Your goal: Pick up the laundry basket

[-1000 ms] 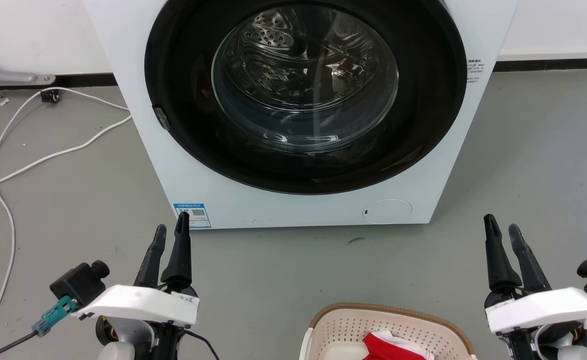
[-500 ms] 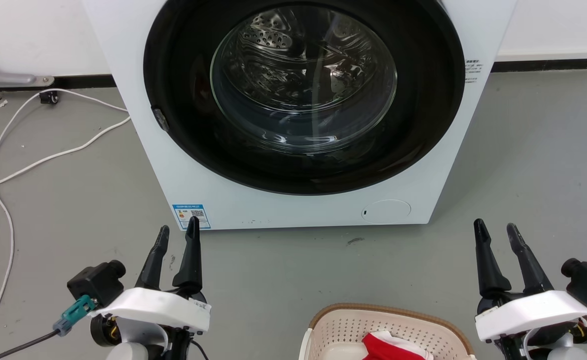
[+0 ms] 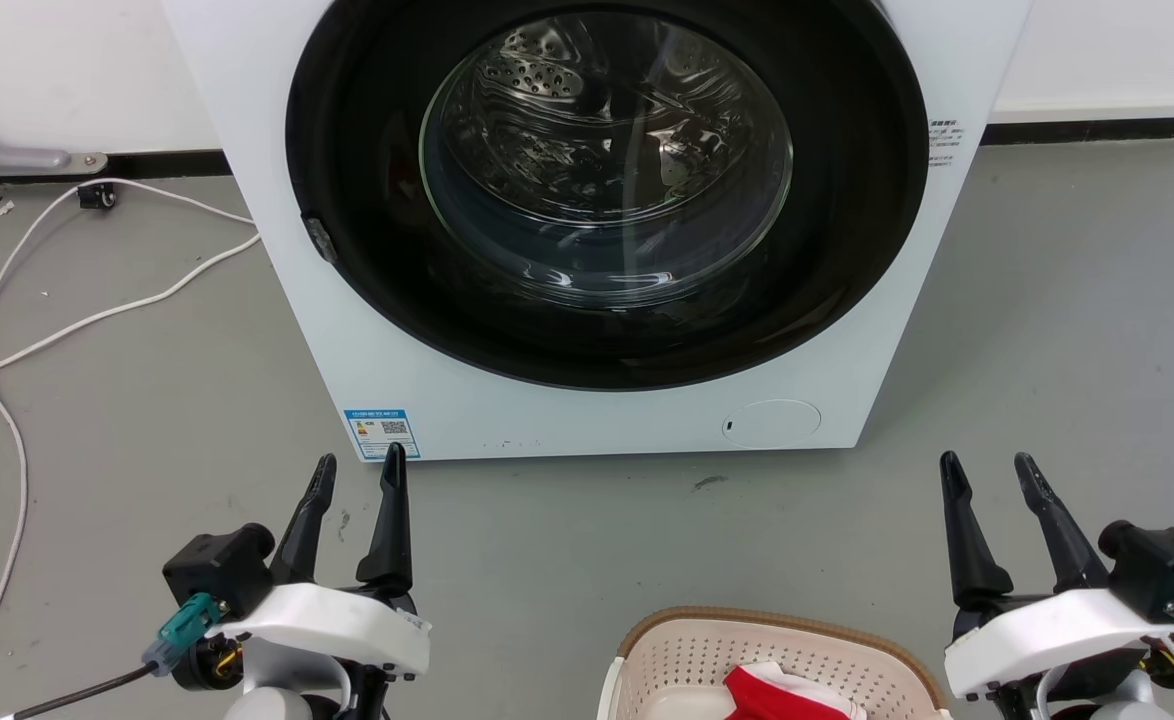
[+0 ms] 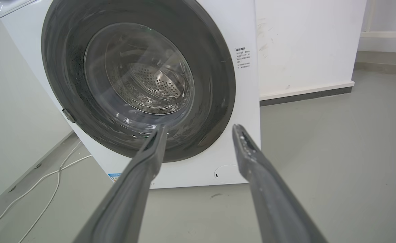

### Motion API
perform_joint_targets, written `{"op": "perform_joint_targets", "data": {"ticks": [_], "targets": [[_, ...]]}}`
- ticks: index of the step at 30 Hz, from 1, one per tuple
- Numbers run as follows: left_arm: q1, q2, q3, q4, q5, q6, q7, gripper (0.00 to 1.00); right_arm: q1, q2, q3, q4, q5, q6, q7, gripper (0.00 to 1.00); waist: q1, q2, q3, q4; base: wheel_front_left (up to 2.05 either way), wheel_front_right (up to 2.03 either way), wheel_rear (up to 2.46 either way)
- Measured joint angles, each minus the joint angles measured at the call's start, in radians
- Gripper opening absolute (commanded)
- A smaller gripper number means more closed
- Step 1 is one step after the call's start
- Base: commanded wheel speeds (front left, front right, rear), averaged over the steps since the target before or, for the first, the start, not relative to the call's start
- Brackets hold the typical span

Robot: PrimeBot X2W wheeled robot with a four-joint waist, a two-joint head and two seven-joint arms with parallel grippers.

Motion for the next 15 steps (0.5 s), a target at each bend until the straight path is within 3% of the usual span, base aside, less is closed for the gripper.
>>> {"op": "perform_joint_targets", "data": {"ticks": [15], "targets": [[-0.001,0.002,-0.01,0.019,0.147,0.01,-0.034,1.0,0.013,0.0,0.002,-0.017,-0.156,0.0,0.01,1.0,0.0,0.0,0.0,-0.003,0.0,0.0,0.0]]}}
